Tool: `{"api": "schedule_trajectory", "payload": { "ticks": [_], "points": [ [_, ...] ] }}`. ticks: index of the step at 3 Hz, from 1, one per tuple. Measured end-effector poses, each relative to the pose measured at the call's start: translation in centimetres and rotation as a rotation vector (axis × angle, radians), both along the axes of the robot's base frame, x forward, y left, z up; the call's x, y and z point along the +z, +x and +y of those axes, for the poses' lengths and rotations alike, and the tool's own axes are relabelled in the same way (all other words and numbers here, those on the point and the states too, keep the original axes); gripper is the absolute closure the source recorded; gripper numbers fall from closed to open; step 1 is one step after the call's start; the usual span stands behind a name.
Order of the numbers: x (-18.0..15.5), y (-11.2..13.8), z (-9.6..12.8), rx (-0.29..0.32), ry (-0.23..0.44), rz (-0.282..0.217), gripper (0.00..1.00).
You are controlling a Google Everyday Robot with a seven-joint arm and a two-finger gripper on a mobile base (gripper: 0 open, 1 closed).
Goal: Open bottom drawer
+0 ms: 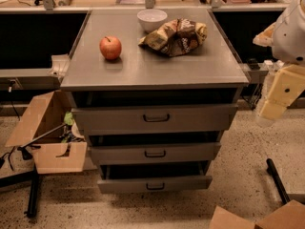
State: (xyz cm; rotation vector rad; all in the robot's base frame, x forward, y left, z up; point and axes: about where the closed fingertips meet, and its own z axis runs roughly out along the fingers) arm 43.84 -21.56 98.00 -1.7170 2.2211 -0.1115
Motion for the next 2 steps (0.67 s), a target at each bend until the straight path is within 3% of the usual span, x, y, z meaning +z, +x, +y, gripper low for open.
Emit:
{"api": "schedule_trajectory", "payload": {
  "ticks": [1,2],
  "points": [
    [-0.5,0.0,0.1,0.003,-0.003,0.003,0.00],
    [-5.0,0.3,1.1,0.030,-0.032,0.030,0.00]
  ]
}}
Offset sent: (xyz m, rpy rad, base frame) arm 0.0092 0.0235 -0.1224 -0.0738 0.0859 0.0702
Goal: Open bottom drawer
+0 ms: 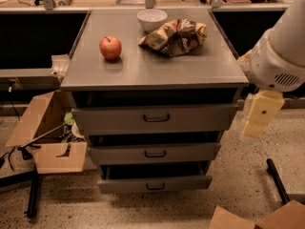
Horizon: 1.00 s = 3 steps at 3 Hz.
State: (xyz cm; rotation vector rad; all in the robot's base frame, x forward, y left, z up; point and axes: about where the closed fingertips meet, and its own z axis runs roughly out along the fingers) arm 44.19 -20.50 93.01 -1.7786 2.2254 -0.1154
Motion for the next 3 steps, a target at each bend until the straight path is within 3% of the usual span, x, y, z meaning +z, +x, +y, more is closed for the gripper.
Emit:
{"api": "schedule_trajectory", "payload": {
  "ticks": [1,3],
  "points": [
    [-7.13,-0.88,2.10,0.046,0.001,0.063,0.00],
    [-7.67,-1.18,2.62,0.074,-0.038,0.060,0.00]
  ]
}}
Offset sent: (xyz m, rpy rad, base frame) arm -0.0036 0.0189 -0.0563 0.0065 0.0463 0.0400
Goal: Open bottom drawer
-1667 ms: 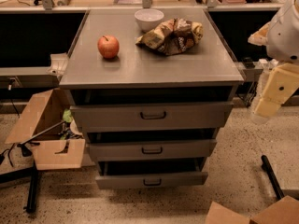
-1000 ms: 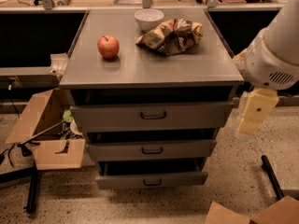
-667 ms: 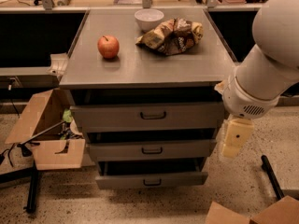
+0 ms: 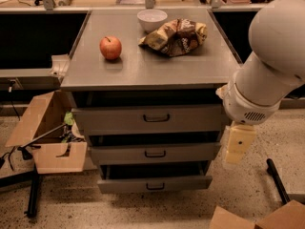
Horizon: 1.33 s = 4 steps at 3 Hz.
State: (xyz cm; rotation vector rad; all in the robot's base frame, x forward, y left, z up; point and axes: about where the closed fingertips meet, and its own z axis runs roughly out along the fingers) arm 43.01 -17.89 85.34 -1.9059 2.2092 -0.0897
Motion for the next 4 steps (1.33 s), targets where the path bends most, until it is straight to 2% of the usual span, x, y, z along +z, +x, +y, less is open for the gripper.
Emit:
{"api": "schedule_trajectory", "payload": {
  "ticks": [2,3,4],
  "points": [
    [-6.4,-2.1,3.3,0.097,-0.052,0.080,0.00],
    [-6.4,-2.1,3.3,0.097,-0.052,0.080,0.00],
    [-8.6,-2.5,3.5,0.124,-0.057,0.067,0.00]
  ]
}}
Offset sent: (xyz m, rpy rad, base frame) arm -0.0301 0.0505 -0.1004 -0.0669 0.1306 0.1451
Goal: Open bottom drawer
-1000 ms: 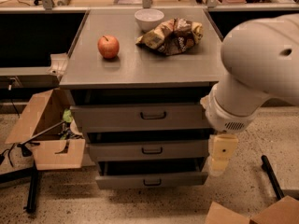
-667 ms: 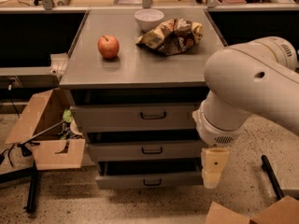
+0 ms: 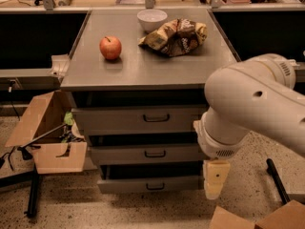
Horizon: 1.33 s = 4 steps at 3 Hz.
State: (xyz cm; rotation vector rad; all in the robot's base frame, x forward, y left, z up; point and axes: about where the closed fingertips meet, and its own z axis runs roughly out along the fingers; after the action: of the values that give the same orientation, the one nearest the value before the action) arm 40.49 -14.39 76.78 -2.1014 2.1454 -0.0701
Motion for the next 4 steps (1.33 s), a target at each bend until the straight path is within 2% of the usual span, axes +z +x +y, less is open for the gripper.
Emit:
{"api": "schedule_trajectory", "payload": {
  "ticks": [1,2,3,4],
  "points": [
    [-6.2,-1.6,1.2,0.069,0.035,0.033,0.00],
    [-13.5,-2.2,3.5,0.127,0.106,0.037,0.00],
    [-13.5,-2.2,3.5,0.127,0.106,0.037,0.00],
    [-15.7,-1.8,3.5,0.128,0.095,0.034,0.00]
  ]
}}
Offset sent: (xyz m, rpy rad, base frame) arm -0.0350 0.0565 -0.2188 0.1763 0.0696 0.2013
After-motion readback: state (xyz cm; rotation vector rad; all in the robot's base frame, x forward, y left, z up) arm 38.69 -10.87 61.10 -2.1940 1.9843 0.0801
